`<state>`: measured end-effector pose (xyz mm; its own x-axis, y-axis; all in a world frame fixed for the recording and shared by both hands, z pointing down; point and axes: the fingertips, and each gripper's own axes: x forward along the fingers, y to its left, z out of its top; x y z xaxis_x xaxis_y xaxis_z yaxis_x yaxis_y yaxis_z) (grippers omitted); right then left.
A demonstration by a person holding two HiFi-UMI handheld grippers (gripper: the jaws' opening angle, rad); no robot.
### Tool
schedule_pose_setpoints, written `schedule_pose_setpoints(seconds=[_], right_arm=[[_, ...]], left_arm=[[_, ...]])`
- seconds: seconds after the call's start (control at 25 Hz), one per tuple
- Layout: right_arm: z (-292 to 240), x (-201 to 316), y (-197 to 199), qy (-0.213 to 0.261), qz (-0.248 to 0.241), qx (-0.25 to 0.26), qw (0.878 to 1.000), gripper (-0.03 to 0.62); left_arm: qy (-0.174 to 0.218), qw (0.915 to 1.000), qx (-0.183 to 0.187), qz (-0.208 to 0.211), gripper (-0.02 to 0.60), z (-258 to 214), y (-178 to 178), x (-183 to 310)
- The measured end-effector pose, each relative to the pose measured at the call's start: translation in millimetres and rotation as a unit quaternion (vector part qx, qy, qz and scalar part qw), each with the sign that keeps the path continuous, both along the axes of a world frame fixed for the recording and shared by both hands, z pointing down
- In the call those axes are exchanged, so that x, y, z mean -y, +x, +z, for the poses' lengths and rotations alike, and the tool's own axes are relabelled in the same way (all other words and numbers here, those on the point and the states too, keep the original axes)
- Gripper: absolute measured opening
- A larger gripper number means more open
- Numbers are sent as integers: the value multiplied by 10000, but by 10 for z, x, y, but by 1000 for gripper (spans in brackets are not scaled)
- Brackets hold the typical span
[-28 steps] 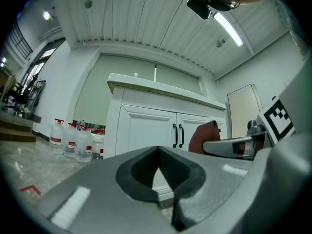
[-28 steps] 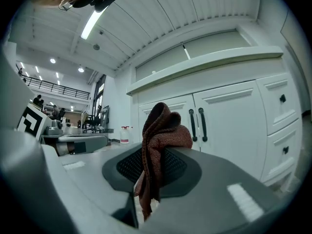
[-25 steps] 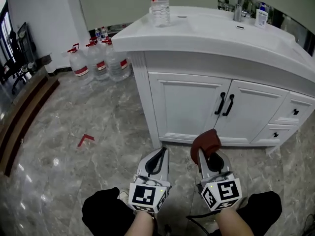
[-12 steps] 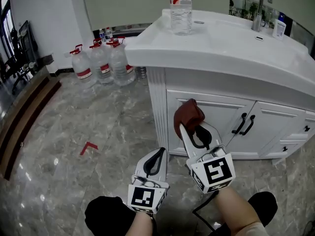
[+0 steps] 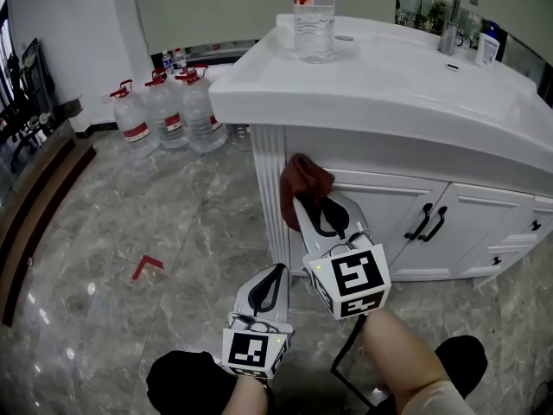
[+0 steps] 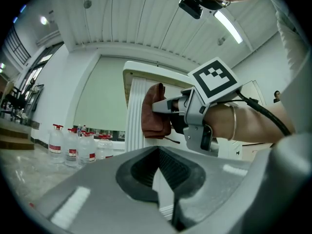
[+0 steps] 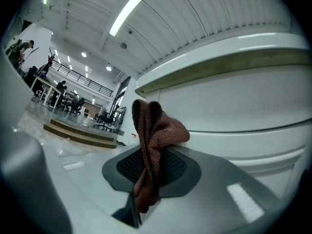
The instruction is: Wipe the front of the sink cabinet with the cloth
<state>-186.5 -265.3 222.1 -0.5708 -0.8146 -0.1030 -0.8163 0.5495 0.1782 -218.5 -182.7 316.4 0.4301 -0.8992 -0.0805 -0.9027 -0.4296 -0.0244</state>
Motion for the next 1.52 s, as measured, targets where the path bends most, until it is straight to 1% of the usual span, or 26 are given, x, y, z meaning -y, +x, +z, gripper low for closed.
schedule_pose_setpoints(seconds=[0.12, 0.28, 0.4, 0.64, 0.8, 0.96, 1.08, 1.2, 1.28, 1.4, 1.52], right_arm=[[28, 44, 234, -117, 223, 60, 9997, 95], [16, 27, 512, -51, 488, -18, 9988, 95], [36, 15, 765, -76, 709, 14, 9975, 97], [35, -32, 1377, -80, 1262, -177, 9918, 97], [17, -78, 1779, -139, 1656, -247, 9858, 97], [17, -99, 2164, -273, 1942, -72, 9806, 97], [33, -149, 2345, -362, 2053, 59, 9780, 97], [1, -207, 2337, -295, 2070, 105, 9778, 96], [-15, -257, 2165, -178, 1888, 166, 9817, 95], [75, -293, 1656, -137, 1288, 268, 9912, 95], [296, -268, 1061, -295, 666, 291, 9969, 95]], left_arm=[[-23, 10000, 30, 80, 1, 8, 81, -23], [-52, 9998, 45, 198, 1, 35, 184, -53], [-48, 9995, 52, 309, 1, 47, 292, -73], [-55, 9980, 64, 620, 1, 77, 633, -121], [-88, 9967, 150, 788, 1, 94, 810, -159], [105, 9961, 371, 799, 1, 92, 944, -161], [92, 9962, 347, 790, 1, 96, 969, -166], [77, 9964, 397, 746, 1, 141, 914, -145], [43, 9970, 363, 684, 1, 168, 814, -134], [-59, 9983, 335, 470, 1, 242, 582, -113], [-167, 9994, 232, 208, 1, 290, 316, -94]])
